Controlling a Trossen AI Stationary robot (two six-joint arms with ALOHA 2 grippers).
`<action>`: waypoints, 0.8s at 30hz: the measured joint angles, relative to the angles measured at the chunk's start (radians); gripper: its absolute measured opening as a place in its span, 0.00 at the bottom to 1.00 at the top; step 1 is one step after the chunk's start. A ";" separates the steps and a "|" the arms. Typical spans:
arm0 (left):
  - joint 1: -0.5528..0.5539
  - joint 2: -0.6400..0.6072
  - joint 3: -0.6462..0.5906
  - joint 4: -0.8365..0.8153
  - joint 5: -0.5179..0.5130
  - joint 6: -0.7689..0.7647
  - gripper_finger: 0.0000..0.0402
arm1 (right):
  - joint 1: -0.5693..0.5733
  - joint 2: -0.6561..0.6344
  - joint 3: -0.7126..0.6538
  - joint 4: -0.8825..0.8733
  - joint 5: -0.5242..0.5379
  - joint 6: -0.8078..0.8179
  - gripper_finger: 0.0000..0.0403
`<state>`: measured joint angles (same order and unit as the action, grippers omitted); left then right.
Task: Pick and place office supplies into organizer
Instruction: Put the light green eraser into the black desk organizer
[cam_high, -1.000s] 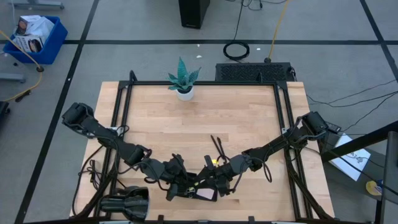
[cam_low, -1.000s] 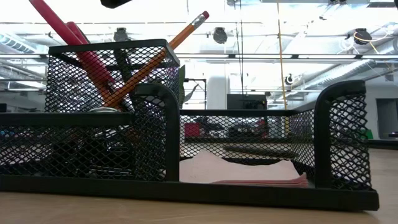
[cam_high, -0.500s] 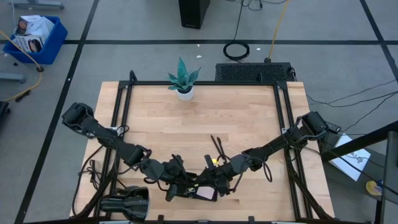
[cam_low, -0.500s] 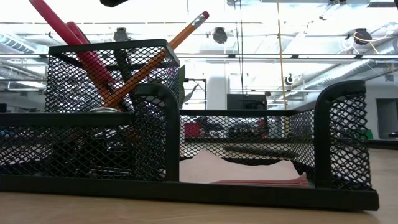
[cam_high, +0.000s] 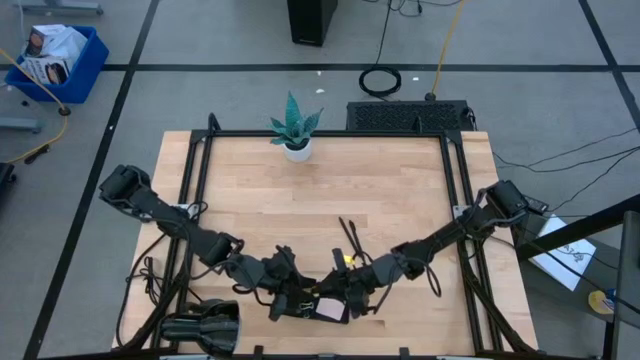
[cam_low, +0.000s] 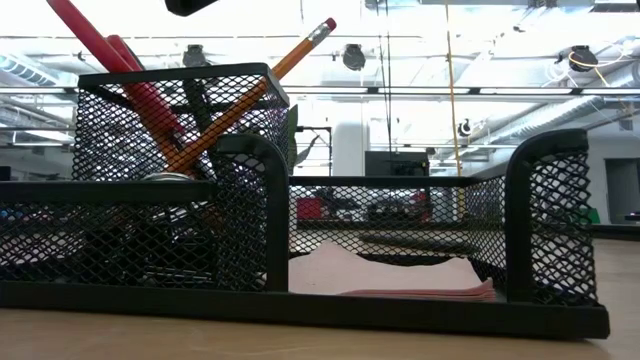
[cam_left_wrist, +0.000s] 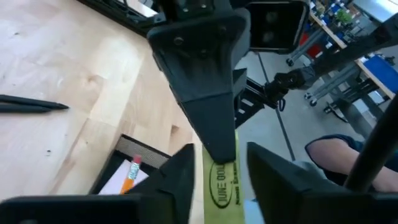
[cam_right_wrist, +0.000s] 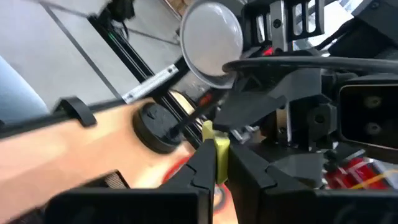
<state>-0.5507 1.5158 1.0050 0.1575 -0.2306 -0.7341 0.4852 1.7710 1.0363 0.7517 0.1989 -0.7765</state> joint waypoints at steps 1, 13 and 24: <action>0.000 0.000 0.000 -0.004 0.001 0.001 0.40 | 0.006 0.000 0.000 0.000 0.013 -0.010 0.05; -0.034 -0.056 0.000 -0.002 -0.058 0.183 0.74 | 0.079 0.000 0.000 -0.034 0.163 0.008 0.06; -0.060 -0.185 0.000 -0.101 -0.229 0.444 0.78 | 0.148 0.000 0.000 -0.023 0.270 0.177 0.05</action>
<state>-0.6111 1.3312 1.0054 0.0568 -0.4594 -0.2897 0.6334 1.7706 1.0367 0.7287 0.4691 -0.5999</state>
